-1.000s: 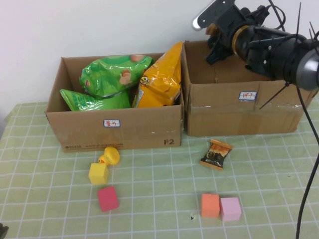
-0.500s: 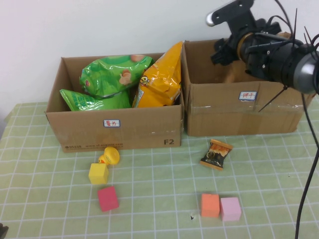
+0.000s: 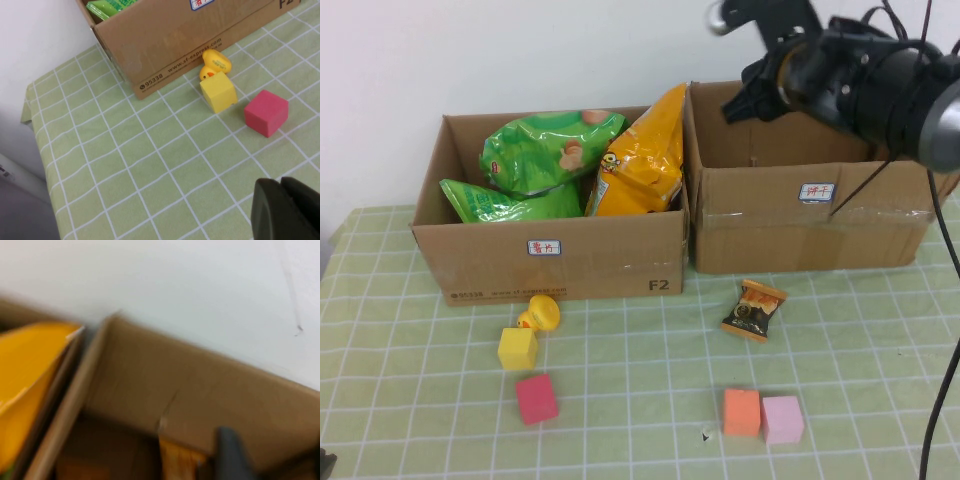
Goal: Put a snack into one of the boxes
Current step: Place the biscuit in the biscuit box, then pick up the biscuit
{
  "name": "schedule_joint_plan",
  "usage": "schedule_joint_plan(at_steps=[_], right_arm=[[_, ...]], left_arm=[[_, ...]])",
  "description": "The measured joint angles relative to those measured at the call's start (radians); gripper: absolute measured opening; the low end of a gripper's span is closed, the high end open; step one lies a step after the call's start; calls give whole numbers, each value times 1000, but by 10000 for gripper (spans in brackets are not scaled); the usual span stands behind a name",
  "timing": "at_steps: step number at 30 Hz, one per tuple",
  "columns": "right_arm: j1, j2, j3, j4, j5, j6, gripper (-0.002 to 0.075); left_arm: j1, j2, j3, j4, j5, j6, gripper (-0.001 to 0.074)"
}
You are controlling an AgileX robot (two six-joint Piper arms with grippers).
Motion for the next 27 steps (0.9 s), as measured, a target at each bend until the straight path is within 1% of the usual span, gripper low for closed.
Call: schedule_joint_plan(at_steps=[2,4,5,7,9,10,13,21,24,27], right_arm=[[37,-30,0,54,91,-132,202],[67,-51,-2,98,187,-205,92],[74,-58,-2,132,234,-230,59],[78,-72,-2,223,302,-279,24],[78,-92,22,331,329,-317,11],[78,-121,78,425,315,-322,5],[81,-170,198,498,251,-252,0],[83,-248,557,495,7,-13,-1],[83,-246,634,494,-120,60,-1],[74,-216,658,483,-258,118,-1]], left_arm=[[0,0,0,0,0,0,-1],[0,0,0,0,0,0,-1],[0,0,0,0,0,0,-1],[0,0,0,0,0,0,-1],[0,0,0,0,0,0,-1],[0,0,0,0,0,0,-1],[0,0,0,0,0,0,-1],[0,0,0,0,0,0,-1],[0,0,0,0,0,0,-1],[0,0,0,0,0,0,-1]])
